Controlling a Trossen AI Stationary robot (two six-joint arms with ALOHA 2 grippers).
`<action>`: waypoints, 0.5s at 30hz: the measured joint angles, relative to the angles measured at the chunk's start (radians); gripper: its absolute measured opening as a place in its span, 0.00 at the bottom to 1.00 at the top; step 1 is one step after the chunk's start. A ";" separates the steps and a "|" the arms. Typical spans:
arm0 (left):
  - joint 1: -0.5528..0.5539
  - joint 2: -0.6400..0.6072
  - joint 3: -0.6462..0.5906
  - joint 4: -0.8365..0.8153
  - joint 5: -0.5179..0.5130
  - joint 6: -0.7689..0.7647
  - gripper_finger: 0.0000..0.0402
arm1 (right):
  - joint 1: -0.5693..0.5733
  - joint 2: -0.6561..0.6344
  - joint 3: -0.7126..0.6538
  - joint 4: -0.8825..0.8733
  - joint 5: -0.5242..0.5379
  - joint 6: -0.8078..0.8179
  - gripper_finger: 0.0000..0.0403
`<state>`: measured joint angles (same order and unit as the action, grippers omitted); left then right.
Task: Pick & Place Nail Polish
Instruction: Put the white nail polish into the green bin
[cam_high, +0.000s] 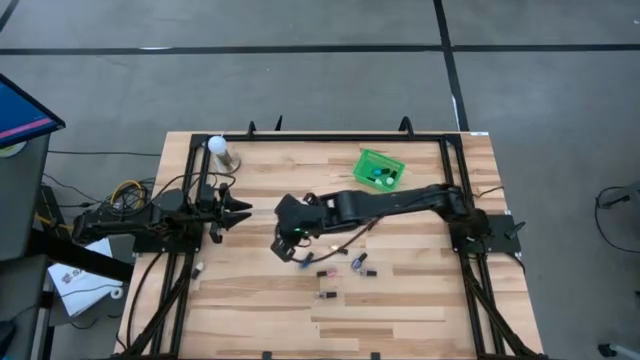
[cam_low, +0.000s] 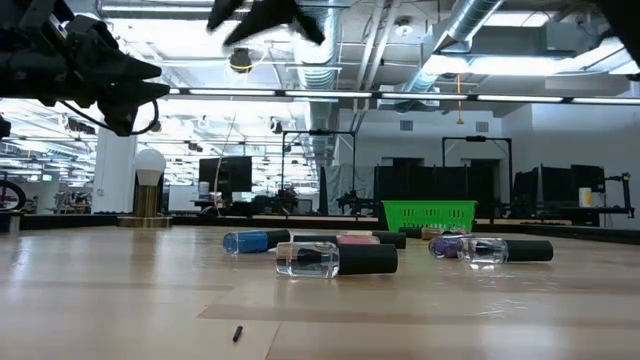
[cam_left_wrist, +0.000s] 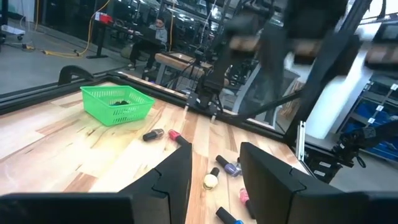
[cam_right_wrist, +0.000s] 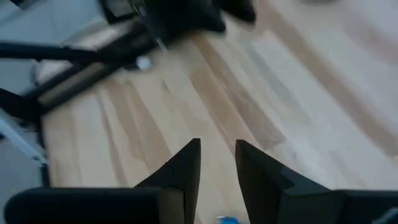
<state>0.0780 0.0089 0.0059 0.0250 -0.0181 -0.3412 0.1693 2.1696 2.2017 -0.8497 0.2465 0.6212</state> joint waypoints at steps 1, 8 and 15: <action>0.000 0.002 0.000 0.001 0.000 0.000 0.33 | 0.009 -0.021 0.000 0.001 0.016 -0.004 0.23; 0.000 0.013 0.000 0.009 0.000 0.000 0.33 | 0.066 -0.133 0.000 -0.015 0.047 -0.027 0.23; 0.000 0.014 0.000 0.032 0.008 -0.094 0.33 | 0.139 -0.193 0.000 -0.011 0.068 -0.019 0.23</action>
<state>0.0780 0.0231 0.0059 0.0571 -0.0102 -0.4354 0.3086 1.9762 2.2017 -0.8604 0.3146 0.6019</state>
